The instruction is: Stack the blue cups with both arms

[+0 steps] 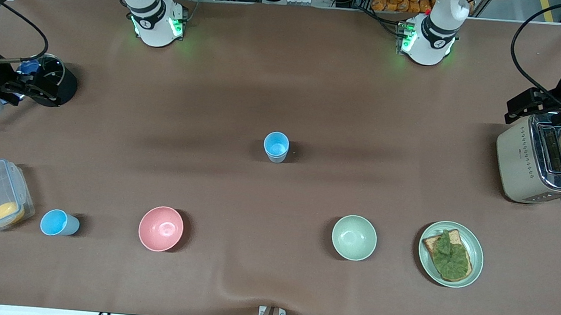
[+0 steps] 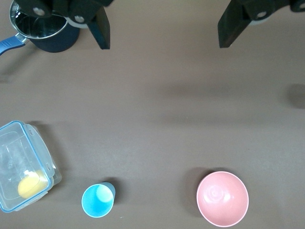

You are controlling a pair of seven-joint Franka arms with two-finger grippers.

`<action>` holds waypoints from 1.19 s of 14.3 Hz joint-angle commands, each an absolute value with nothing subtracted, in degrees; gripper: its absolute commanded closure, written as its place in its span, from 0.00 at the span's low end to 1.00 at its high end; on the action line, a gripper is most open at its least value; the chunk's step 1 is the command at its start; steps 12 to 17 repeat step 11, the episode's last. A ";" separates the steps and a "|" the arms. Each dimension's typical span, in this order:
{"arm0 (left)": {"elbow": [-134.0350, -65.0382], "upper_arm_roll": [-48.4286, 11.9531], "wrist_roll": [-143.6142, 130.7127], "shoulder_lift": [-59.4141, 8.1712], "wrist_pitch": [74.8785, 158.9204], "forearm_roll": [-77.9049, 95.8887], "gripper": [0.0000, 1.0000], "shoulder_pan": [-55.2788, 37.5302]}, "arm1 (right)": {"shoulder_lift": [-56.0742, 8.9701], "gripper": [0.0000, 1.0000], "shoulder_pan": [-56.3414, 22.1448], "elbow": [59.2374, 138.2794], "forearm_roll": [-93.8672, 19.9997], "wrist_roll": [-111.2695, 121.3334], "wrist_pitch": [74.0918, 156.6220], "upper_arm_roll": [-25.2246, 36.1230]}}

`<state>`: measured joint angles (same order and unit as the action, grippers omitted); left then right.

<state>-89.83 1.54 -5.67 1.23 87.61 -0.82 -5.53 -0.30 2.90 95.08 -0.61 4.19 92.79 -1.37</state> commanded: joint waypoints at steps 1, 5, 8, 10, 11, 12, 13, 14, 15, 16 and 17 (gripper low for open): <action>-86.75 1.58 -5.62 0.70 86.84 -0.79 0.00 -5.27 | -0.09 0.00 4.31 94.92 0.09 4.40 92.64 -2.55; -86.66 1.58 -5.63 0.70 86.84 -1.23 0.00 -4.93 | -0.09 0.00 4.31 94.92 0.09 4.48 92.55 -2.55; -86.84 1.67 -5.27 -0.43 86.84 -1.14 0.00 -4.83 | -0.09 0.00 4.39 95.01 0.09 4.48 92.55 -2.55; -86.57 1.58 -5.36 -0.35 86.84 -0.44 0.00 -4.92 | -0.09 0.00 4.39 95.01 0.09 4.48 92.55 -2.55; -86.57 1.58 -5.27 -0.26 86.84 -0.35 0.00 -4.83 | -0.09 0.00 4.39 95.01 0.09 4.48 92.55 -2.55; -86.57 1.58 -5.27 -0.26 86.84 -0.35 0.00 -4.83 | -0.09 0.00 4.39 95.01 0.09 4.48 92.55 -2.55; -86.57 1.58 -5.27 -0.26 86.84 -0.35 0.00 -4.83 | -0.09 0.00 4.39 95.01 0.09 4.48 92.55 -2.55; -86.57 1.58 -5.27 -0.26 86.84 -0.35 0.00 -4.83 | -0.09 0.00 4.39 95.01 0.09 4.48 92.55 -2.55; -86.57 1.58 -5.27 -0.26 86.84 -0.35 0.00 -4.83 | -0.09 0.00 4.39 95.01 0.09 4.48 92.55 -2.55; -86.57 1.58 -5.27 -0.26 86.84 -0.35 0.00 -4.83 | -0.09 0.00 4.39 95.01 0.09 4.48 92.55 -2.55; -86.57 1.58 -5.27 -0.26 86.84 -0.35 0.00 -4.83 | -0.09 0.00 4.39 95.01 0.09 4.48 92.55 -2.55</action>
